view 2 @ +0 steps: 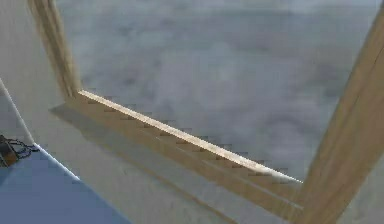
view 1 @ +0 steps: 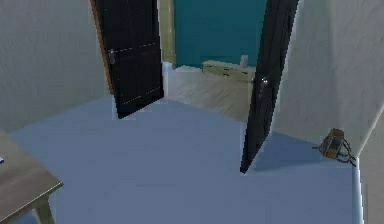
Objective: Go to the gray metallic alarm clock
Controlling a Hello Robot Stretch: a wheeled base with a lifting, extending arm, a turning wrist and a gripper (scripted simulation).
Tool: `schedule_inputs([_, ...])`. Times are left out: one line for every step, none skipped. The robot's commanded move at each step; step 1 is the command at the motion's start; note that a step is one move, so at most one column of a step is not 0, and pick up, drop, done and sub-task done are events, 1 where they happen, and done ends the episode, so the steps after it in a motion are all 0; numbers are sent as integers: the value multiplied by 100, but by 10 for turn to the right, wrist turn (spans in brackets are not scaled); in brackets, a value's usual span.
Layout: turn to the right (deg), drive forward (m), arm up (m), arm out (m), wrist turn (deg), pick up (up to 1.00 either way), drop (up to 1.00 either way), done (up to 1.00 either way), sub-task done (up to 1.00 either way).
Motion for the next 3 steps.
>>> schedule_inputs([0,100,0,0,0,0,0,0,0])
schedule_inputs([0,100,0,0,0,0,0,0,0])
schedule_inputs([-30,0,0,0,0,0,0,0,0])
